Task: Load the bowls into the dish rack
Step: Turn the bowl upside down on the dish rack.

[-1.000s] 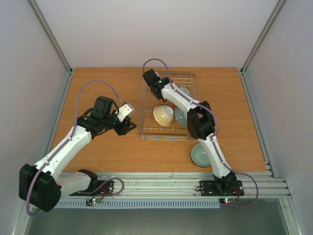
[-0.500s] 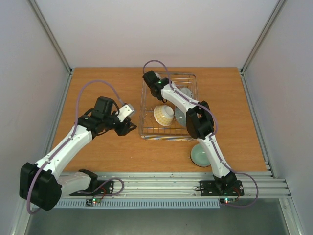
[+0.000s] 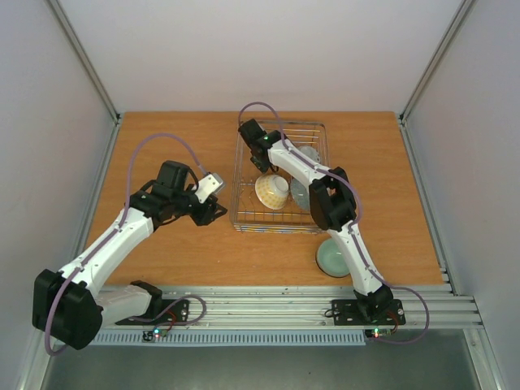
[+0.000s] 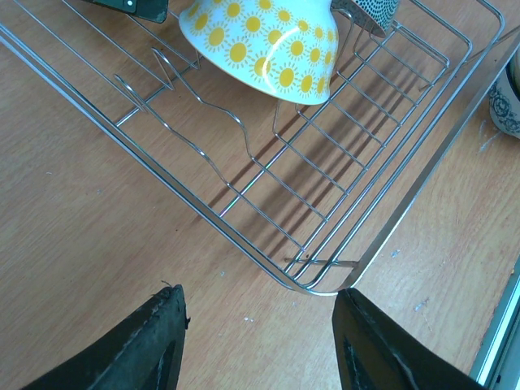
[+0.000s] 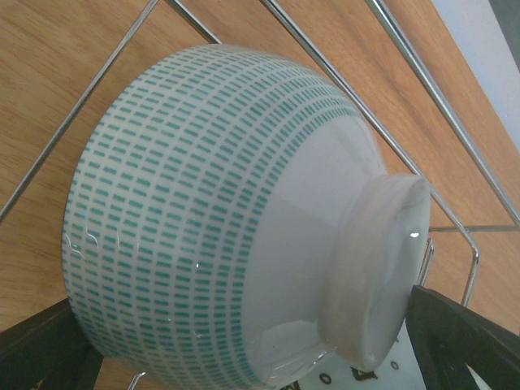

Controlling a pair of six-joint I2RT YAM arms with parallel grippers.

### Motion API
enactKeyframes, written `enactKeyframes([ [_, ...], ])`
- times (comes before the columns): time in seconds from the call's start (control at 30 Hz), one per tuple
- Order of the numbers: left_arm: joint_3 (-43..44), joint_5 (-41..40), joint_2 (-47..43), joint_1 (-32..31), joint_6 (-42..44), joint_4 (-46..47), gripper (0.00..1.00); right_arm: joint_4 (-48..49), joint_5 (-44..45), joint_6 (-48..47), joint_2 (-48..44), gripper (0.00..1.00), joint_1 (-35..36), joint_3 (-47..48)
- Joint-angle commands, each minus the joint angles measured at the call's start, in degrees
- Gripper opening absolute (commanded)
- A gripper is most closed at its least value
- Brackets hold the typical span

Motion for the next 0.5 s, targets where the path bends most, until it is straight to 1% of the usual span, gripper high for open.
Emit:
enactKeyframes([
  [0.0, -0.4, 1.0, 0.1, 0.2, 1.2, 1.7, 0.50, 0.0, -4.0, 1.1, -2.7, 0.99, 0.5, -1.1],
  [0.07, -0.4, 1.0, 0.0, 0.2, 1.2, 1.7, 0.50, 0.3, -6.5, 1.4, -4.0, 0.99, 0.7, -1.9],
  [0.3, -0.5, 1.4, 0.0, 0.2, 1.4, 1.6, 0.50, 2.9, -19.4, 3.9, -10.2, 0.99, 1.1, -6.6],
  [0.47, -0.5, 1.6, 0.2, 0.2, 1.5, 1.4, 0.50, 3.0, -21.4, 4.8, -11.7, 0.99, 1.1, -6.6],
])
